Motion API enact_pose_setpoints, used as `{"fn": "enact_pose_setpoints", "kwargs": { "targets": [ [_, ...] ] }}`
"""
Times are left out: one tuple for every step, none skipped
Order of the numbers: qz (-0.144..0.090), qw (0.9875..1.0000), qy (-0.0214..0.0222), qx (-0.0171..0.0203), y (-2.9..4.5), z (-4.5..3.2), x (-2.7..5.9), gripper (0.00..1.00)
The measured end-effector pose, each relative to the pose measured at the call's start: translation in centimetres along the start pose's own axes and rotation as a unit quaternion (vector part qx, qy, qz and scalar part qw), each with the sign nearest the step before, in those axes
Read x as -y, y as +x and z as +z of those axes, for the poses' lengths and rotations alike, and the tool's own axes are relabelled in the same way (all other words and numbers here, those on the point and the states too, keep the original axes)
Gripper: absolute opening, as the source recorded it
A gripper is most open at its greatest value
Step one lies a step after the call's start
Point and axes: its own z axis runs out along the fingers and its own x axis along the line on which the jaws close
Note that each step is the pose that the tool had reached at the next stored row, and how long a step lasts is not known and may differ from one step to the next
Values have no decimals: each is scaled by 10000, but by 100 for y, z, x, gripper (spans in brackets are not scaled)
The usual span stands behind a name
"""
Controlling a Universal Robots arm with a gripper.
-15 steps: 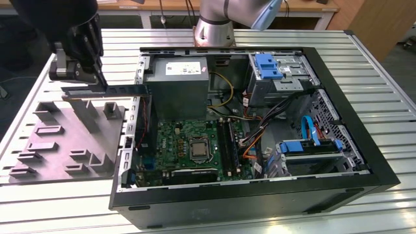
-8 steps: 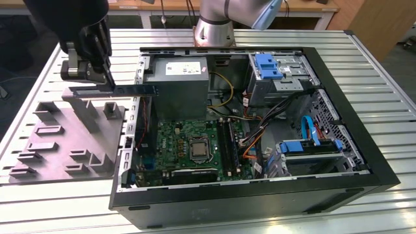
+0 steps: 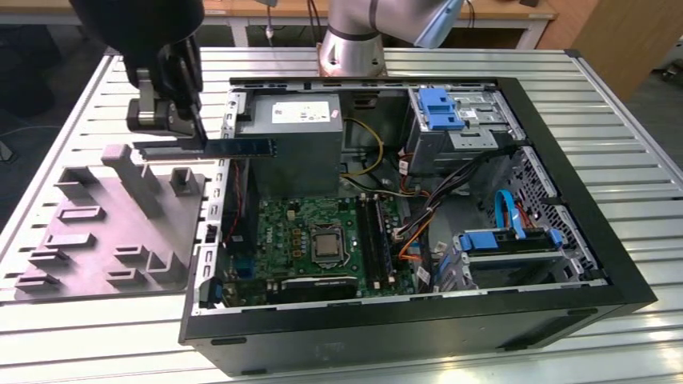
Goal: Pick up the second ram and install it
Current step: 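Pick up the second ram and move it above second insertion slot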
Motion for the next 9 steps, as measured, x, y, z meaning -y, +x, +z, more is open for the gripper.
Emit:
{"fn": "enact_pose_setpoints", "kwargs": {
  "targets": [
    [1, 10000, 0, 0, 0, -1, 24, 11],
    [2, 10000, 0, 0, 0, -2, 49, 11],
    [3, 10000, 0, 0, -1, -3, 76, 11],
    [4, 10000, 0, 0, -1, -4, 107, 11],
    [4, 10000, 0, 0, -1, -5, 135, 11],
    [5, 10000, 0, 0, -2, -6, 164, 11],
    [5, 10000, 0, 0, -2, -7, 193, 11],
    [5, 10000, 0, 0, -2, -8, 222, 11],
    [6, 10000, 0, 0, -3, -9, 251, 11]
  ]
}}
